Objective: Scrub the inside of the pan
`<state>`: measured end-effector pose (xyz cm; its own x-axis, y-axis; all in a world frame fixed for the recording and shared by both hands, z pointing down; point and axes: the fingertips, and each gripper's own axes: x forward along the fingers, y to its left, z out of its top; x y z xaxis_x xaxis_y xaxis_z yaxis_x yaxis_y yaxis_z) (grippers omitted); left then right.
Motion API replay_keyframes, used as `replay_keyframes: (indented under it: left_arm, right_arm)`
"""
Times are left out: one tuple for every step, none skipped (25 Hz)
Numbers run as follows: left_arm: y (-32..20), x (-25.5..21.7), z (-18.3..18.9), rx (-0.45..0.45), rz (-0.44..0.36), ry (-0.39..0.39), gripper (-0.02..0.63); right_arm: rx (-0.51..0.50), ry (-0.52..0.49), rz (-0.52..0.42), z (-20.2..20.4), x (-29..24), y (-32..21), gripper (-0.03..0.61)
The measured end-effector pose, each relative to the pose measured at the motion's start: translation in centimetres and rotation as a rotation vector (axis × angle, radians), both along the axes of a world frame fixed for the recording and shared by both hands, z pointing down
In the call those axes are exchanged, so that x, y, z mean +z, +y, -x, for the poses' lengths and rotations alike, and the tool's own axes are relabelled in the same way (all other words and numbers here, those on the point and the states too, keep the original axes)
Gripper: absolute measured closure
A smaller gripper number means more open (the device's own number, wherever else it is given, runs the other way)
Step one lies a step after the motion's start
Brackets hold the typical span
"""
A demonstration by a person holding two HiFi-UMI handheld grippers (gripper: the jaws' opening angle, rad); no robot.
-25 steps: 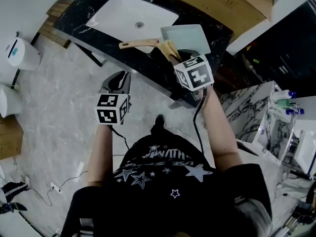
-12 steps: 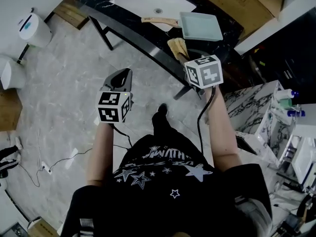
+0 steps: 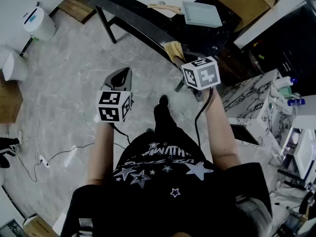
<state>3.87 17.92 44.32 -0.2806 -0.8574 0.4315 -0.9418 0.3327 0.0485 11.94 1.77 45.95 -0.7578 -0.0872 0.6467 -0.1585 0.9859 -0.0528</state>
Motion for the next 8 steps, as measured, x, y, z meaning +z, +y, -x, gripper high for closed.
replay_keyframes:
  left_arm:
    - [0.6,0.0,-0.6,0.004,0.001,0.002,0.606]
    - [1.3,0.1,-1.1,0.009,0.001,0.004,0.606]
    - [1.9,0.1,-1.6,0.014,0.001,0.005,0.606]
    - [2.5,0.1,-2.0,0.018,0.001,0.006,0.606]
    - [3.1,0.1,-2.3,0.021,0.002,0.006,0.606]
    - [3.6,0.1,-2.6,0.022,0.002,0.006,0.606]
    - [4.1,0.1,-2.9,0.024,0.002,0.005,0.606]
    - [4.6,0.1,-3.2,0.024,0.001,0.005,0.606]
  right_arm:
    - [0.001,0.001,-0.001,-0.5,0.0,0.7,0.497]
    - [0.001,0.002,-0.003,-0.9,-0.1,1.4,0.497]
    - [0.002,0.002,-0.004,-1.3,-0.1,2.0,0.497]
    - [0.002,0.002,-0.005,-1.7,-0.2,2.6,0.497]
    - [0.003,0.002,-0.004,-2.1,-0.2,3.2,0.497]
    - [0.002,0.002,-0.004,-2.4,-0.2,3.8,0.497]
    - [0.002,0.002,-0.002,-2.7,-0.2,4.4,0.497]
    - [0.001,0.002,-0.001,-3.0,-0.2,5.0,0.497]
